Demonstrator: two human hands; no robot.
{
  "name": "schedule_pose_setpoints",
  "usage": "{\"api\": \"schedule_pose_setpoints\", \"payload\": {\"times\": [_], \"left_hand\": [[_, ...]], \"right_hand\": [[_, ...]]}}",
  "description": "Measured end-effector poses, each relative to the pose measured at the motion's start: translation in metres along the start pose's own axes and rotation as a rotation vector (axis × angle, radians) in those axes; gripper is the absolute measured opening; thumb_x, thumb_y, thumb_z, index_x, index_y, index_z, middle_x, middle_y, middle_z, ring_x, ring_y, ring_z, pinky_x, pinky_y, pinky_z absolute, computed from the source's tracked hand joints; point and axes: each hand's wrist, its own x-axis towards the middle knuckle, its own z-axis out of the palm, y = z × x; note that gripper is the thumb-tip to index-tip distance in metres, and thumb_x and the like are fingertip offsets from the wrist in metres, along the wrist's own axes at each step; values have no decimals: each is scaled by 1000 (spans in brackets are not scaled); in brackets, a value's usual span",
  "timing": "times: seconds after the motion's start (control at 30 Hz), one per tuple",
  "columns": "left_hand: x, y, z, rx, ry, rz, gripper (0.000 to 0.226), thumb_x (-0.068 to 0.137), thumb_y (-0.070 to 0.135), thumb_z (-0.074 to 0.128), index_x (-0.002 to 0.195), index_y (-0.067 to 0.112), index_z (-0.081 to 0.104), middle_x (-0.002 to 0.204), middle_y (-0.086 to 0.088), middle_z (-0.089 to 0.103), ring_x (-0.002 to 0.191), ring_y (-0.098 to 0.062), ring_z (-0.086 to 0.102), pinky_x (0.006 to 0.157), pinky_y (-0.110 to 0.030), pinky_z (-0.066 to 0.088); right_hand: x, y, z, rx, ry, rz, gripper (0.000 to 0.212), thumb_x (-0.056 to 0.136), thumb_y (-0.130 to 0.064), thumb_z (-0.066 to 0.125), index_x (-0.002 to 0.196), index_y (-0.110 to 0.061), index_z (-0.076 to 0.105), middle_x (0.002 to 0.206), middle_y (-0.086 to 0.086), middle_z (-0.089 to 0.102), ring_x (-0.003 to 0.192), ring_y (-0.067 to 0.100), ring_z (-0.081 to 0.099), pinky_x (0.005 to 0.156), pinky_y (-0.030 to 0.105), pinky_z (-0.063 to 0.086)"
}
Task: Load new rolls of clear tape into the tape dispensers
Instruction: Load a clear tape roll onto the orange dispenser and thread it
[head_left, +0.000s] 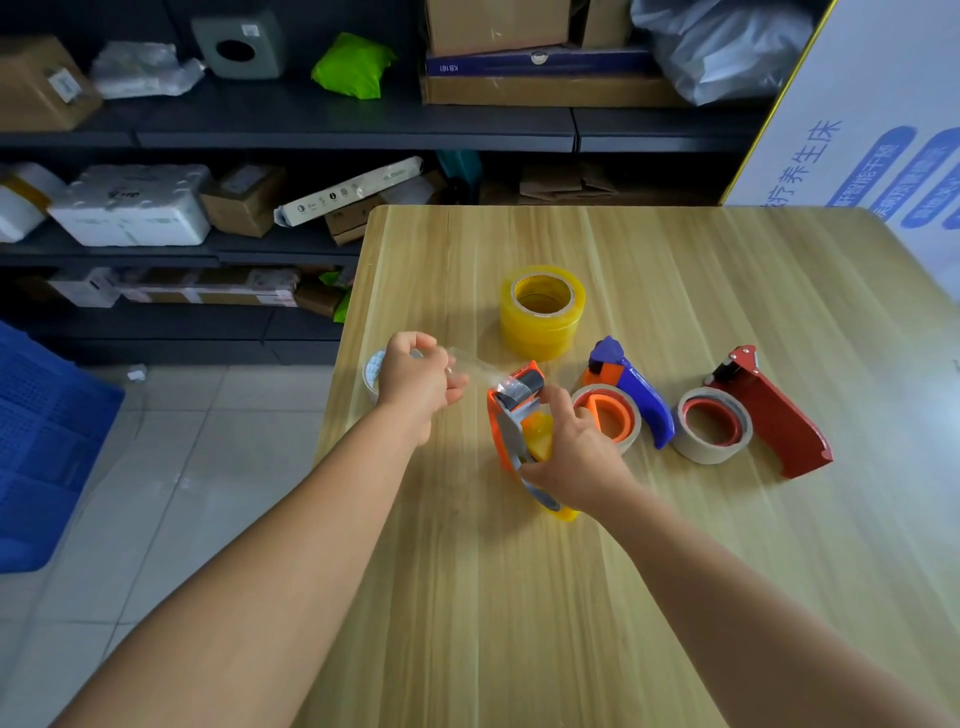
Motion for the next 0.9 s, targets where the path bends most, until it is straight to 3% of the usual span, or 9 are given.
{"api": "schedule_pose_setpoints", "payload": {"times": [0.13, 0.3, 0.6, 0.67, 0.77, 0.9], "left_hand": [[0, -2, 1, -136, -79, -127, 19, 98, 7, 38, 95, 18, 53, 93, -6, 61, 74, -19, 61, 77, -36, 54], [-1, -9, 7, -93, -172, -252, 30, 101, 39, 36, 97, 17, 55, 96, -7, 65, 79, -20, 66, 86, -40, 53], [7, -11, 8, -98, -219, -391, 75, 92, 67, 15, 129, 8, 44, 86, -9, 72, 84, -24, 68, 87, -42, 51], [9, -12, 3, -66, -282, -394, 79, 89, 72, 23, 129, 8, 42, 95, -9, 72, 92, -24, 67, 90, -43, 49], [4, -16, 1, 40, -394, -301, 73, 80, 68, 53, 121, 8, 43, 102, -6, 70, 96, -20, 65, 96, -42, 46], [-1, -28, 10, 161, -399, -93, 76, 77, 47, 72, 138, 21, 36, 124, -5, 57, 108, -18, 58, 96, -38, 47]], "right_hand": [[-1, 2, -4, -1, -46, -10, 78, 78, -32, 75, 136, -27, 23, 130, 4, 48, 90, 21, 62, 73, 36, 59], [-2, 3, -6, -4, -82, 17, 70, 79, -31, 74, 130, -22, 28, 117, 0, 50, 88, 19, 61, 72, 35, 58], [5, 4, -7, -43, -149, 55, 73, 79, -33, 75, 135, -22, 29, 121, 0, 52, 94, 17, 59, 72, 30, 57], [6, 4, -7, -35, -148, 60, 73, 78, -32, 75, 134, -22, 30, 119, -1, 52, 94, 16, 59, 74, 30, 57], [8, 3, -7, -20, -144, 58, 74, 77, -33, 76, 135, -22, 30, 122, -1, 52, 94, 16, 58, 72, 30, 56], [9, 2, -5, 2, -134, 47, 80, 75, -36, 77, 137, -23, 28, 126, 0, 51, 94, 17, 58, 65, 26, 50]]}}
